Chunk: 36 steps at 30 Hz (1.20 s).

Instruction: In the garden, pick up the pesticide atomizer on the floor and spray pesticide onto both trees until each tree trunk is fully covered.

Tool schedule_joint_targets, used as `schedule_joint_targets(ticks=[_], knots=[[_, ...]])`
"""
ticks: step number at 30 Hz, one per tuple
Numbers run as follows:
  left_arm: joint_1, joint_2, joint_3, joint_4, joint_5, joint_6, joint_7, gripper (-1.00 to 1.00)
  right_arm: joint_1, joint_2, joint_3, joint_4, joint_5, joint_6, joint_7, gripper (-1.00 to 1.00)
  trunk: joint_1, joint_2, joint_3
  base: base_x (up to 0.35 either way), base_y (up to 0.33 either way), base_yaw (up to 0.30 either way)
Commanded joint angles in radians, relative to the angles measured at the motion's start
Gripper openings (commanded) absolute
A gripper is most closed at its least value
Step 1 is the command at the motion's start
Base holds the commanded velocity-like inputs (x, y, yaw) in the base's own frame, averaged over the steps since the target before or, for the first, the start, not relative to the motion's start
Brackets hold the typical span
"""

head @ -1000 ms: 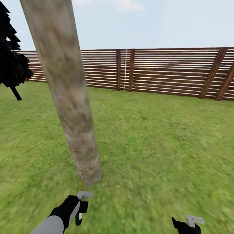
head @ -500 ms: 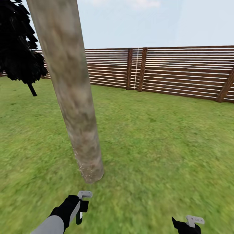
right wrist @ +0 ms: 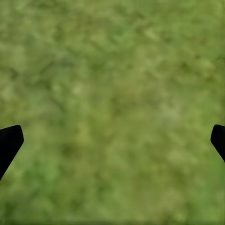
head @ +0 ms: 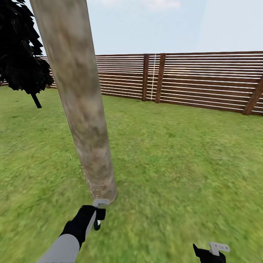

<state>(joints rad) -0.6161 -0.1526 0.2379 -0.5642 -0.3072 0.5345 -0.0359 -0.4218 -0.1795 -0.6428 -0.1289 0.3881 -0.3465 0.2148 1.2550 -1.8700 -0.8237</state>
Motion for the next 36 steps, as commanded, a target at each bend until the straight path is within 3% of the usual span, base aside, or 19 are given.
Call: schedule_joint_targets(ticks=[1,4,5,7,8,12,19,21,25,27,31,33,36], knots=[[-0.003,-0.005,0.0,0.0,-0.004,0.001,-0.009,-1.0,0.0,0.0,0.0,0.0,0.0,0.0,0.0,1.0,0.0,0.0,0.0,0.0,0.0,0.0],[-0.007,0.009,0.001,-0.008,-0.006,0.029,-0.087,-1.0,0.0,0.0,0.0,0.0,0.0,0.0,0.0,1.0,0.0,0.0,0.0,0.0,0.0,0.0],[-0.004,0.029,0.004,-0.024,-0.006,0.032,-0.096,-1.0,0.0,0.0,0.0,0.0,0.0,0.0,0.0,1.0,0.0,0.0,0.0,0.0,0.0,0.0],[0.002,0.092,0.007,-0.049,-0.004,0.086,-0.106,-1.0,0.0,0.0,0.0,0.0,0.0,0.0,0.0,1.0,0.0,0.0,0.0,0.0,0.0,0.0],[0.003,0.094,0.001,-0.051,-0.006,0.099,-0.111,-1.0,0.0,0.0,0.0,0.0,0.0,0.0,0.0,1.0,0.0,0.0,0.0,0.0,0.0,0.0],[-0.006,0.08,-0.01,-0.053,-0.008,0.108,-0.114,-1.0,0.0,0.0,0.0,0.0,0.0,0.0,0.0,1.0,0.0,0.0,0.0,-0.123,0.0,0.0],[-0.051,0.004,-0.012,-0.054,-0.007,0.11,-0.113,-1.0,0.0,0.0,0.001,0.0,0.0,0.0,0.0,1.0,0.0,0.0,0.0,-0.229,0.0,0.0],[-0.072,0.004,-0.012,-0.056,-0.009,0.111,-0.112,-1.0,0.0,0.0,0.0,0.0,0.0,0.0,0.0,1.0,0.0,0.0,0.0,-0.021,0.0,0.0],[-0.081,0.034,-0.012,-0.286,-0.008,0.312,-0.114,-1.0,0.0,0.0,0.001,0.0,0.0,0.0,0.0,1.0,0.0,0.0,0.0,-0.001,0.0,0.0],[-0.078,0.036,-0.019,-0.345,-0.009,0.385,-0.116,-1.0,0.0,0.0,0.001,0.001,0.001,0.001,0.0,1.0,0.0,0.0,0.0,0.0,0.0,0.0],[-0.088,0.025,-0.144,-0.354,-0.007,0.45,-0.112,-1.0,0.0,0.002,0.002,0.002,0.0,0.001,0.0,1.0,0.0,0.0,0.0,0.0,0.0,0.0],[-0.089,0.021,-0.162,-0.356,-0.005,0.464,-0.112,-1.0,0.0,0.002,0.002,0.002,0.0,0.001,0.0,1.0,0.0,0.0,0.0,0.0,0.0,0.0],[-0.089,0.037,-0.159,-0.371,-0.008,0.471,-0.114,-1.0,0.0,0.002,0.002,0.002,0.0,0.001,0.0,1.0,0.0,0.0,0.0,0.0,0.0,0.0]])
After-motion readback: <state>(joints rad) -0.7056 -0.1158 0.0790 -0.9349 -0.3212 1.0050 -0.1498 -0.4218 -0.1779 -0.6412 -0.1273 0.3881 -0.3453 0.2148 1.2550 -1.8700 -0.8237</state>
